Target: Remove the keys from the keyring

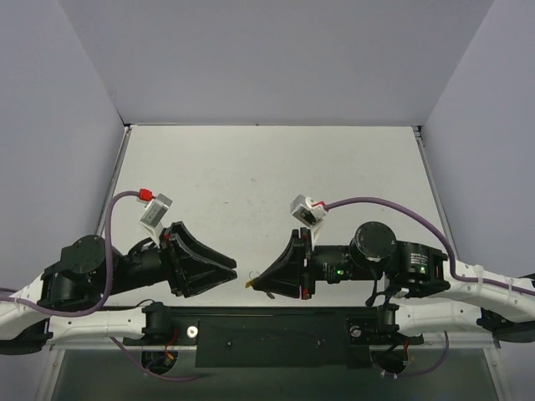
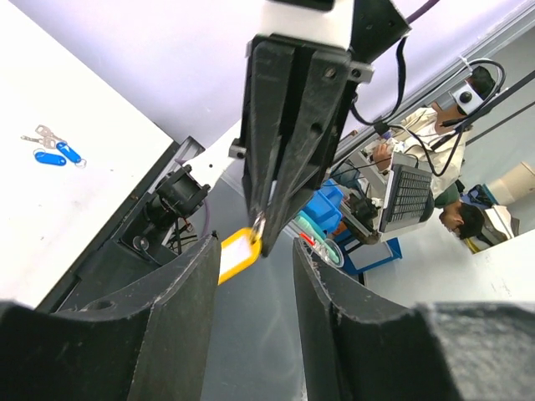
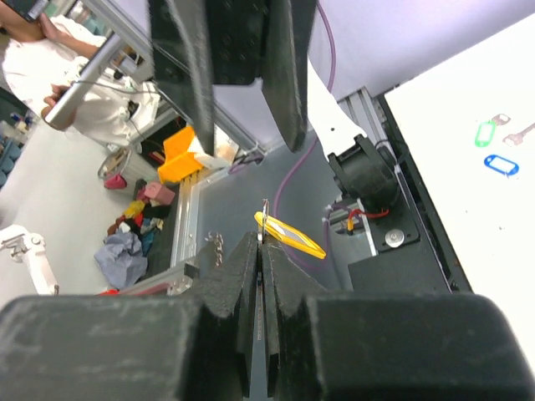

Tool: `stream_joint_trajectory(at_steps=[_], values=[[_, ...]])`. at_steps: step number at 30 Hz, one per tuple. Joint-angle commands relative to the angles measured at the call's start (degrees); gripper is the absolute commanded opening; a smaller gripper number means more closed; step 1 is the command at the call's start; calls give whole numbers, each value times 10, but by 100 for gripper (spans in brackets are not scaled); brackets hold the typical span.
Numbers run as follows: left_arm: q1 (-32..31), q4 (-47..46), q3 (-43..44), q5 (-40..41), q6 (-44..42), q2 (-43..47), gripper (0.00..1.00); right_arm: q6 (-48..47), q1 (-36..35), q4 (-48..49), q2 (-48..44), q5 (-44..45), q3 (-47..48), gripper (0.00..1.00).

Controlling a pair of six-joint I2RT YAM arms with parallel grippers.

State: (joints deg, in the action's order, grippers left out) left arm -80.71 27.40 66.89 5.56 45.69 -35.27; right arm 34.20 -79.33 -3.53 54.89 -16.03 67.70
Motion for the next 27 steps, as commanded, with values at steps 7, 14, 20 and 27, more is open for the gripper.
stream_joint_trajectory(at_steps=[7, 14, 20, 27], values=[[-3, -62, -39, -18, -2, -3, 48, -5, -2, 70, -34, 26, -6, 0], [-3, -94, -30, -32, -15, -22, 48, -2, -2, 71, -27, 18, -4, 0], [-3, -100, -25, -33, -20, -28, 48, 0, -2, 72, -23, 12, -4, 0], [-3, -115, -30, -42, -17, -38, 45, 3, -3, 76, -19, 10, -3, 0]])
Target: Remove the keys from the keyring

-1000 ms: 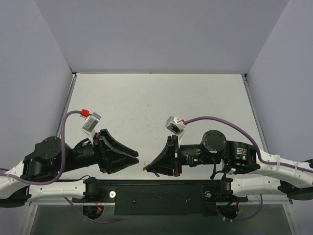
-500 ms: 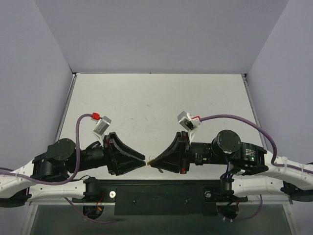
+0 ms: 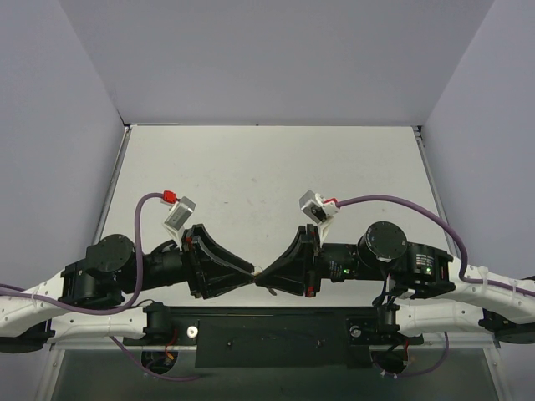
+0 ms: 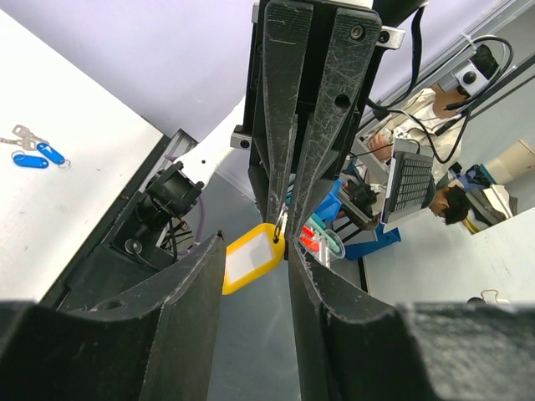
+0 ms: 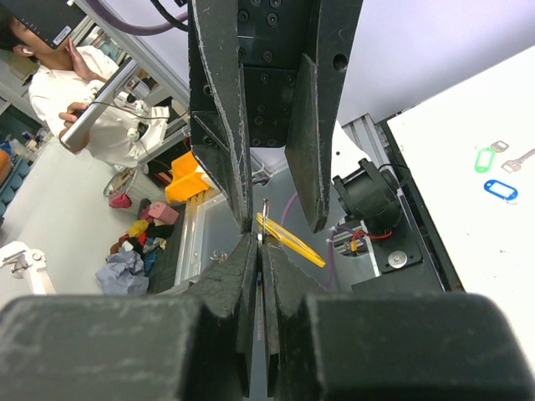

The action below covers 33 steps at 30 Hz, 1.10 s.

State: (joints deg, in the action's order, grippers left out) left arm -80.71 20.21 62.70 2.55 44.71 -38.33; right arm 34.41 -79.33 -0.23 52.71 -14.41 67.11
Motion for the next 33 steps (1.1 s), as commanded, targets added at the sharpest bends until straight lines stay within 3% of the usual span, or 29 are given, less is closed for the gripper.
stream_joint_trajectory(at_steps=[1, 21, 33], values=[[-3, -44, 12, -11, -8, -10, 45, 1, -3, 43, 2, -7, 2, 0], [-3, -51, 23, -7, -9, -10, 39, 4, -3, 44, 2, -7, -1, 0], [-3, -61, 24, -4, -12, -3, 44, 3, -3, 46, 5, -6, -1, 0]])
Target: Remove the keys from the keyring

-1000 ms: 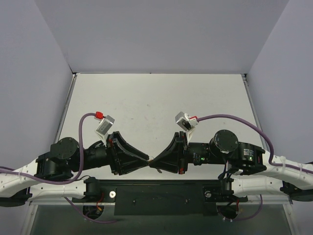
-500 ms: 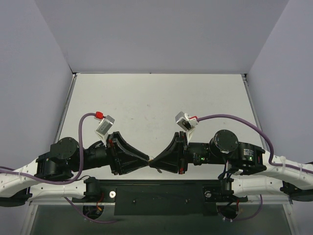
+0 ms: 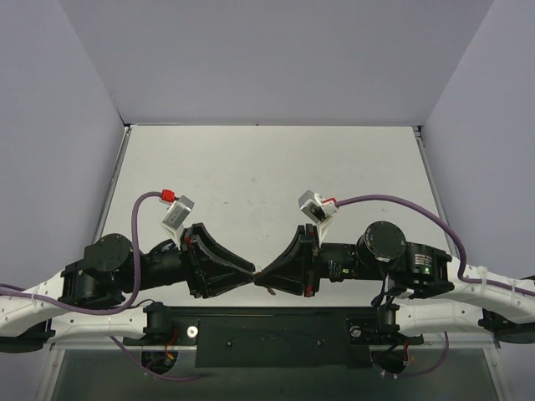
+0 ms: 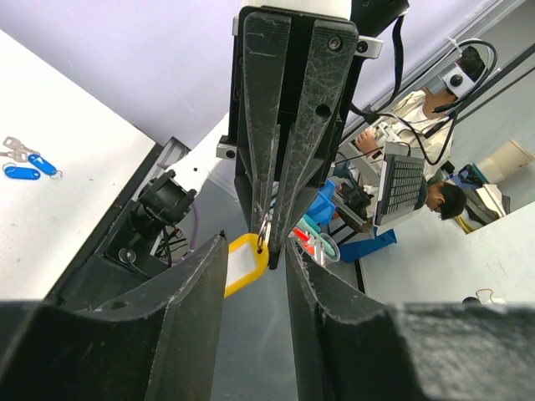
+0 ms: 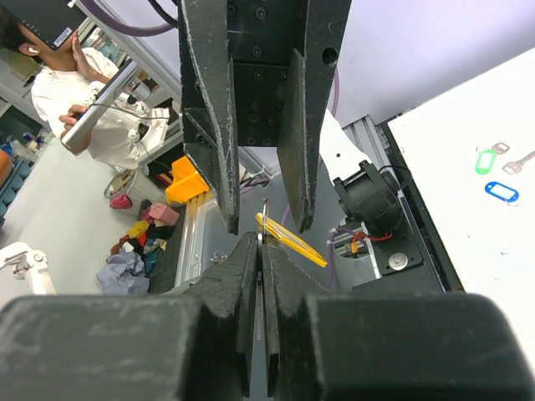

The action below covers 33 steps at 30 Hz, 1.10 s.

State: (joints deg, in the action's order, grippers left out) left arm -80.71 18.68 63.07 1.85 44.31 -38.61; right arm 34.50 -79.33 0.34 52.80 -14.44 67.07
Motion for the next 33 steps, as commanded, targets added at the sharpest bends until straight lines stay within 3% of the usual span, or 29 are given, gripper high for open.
stream_joint_trajectory(at_steps=[1, 6, 15, 21, 27, 33], values=[[-3, -47, 21, 3, -8, 0, 44, 2, -3, 39, 4, -8, 1, 0], [-3, -46, 20, 3, -7, 1, 41, 3, -4, 41, 5, -7, 1, 0], [-3, -31, 26, -4, -5, -15, 0, 2, -4, 41, 2, -5, 2, 0], [-3, -22, 41, 7, -2, -30, 0, 2, -3, 41, 5, -3, 2, 0], [-3, -14, 56, 25, -3, -38, 0, 0, -4, 47, -3, 2, -4, 24], [-3, -19, 46, 52, 1, -23, 0, -1, -4, 53, -14, 8, -16, 26]])
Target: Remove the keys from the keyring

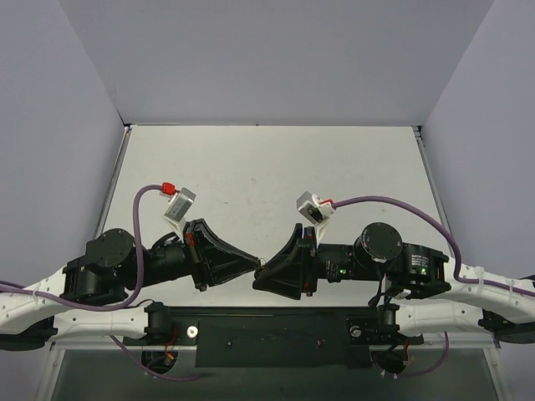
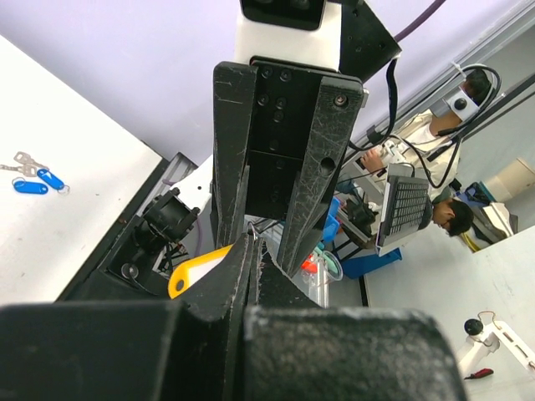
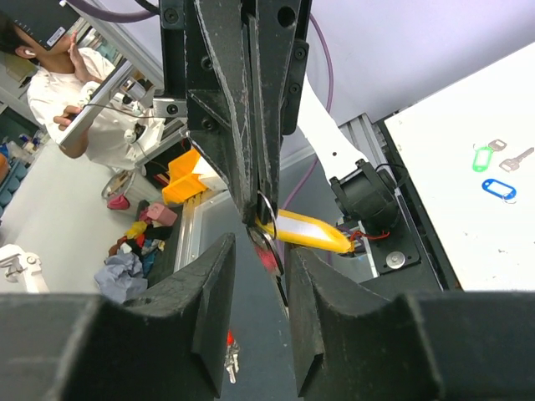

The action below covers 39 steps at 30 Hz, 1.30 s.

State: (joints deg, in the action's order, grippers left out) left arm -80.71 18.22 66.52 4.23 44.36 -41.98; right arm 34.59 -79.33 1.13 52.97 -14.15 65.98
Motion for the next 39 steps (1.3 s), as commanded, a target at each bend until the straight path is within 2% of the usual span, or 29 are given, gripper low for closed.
stream_joint_trajectory(at_steps=[1, 22, 29, 39], values=[[-3, -19, 8, 30, 0, 14, 0, -2, -3, 46, -17, 4, -7, 26], [-3, -41, -17, 32, 7, 34, 0, 11, -4, 99, -14, 23, -20, 33], [-2, -42, -23, 32, 6, 37, 0, 14, -4, 103, -5, 28, -22, 19], [-3, -42, -29, 26, 8, 38, 0, 14, -4, 105, -8, 40, -23, 16]])
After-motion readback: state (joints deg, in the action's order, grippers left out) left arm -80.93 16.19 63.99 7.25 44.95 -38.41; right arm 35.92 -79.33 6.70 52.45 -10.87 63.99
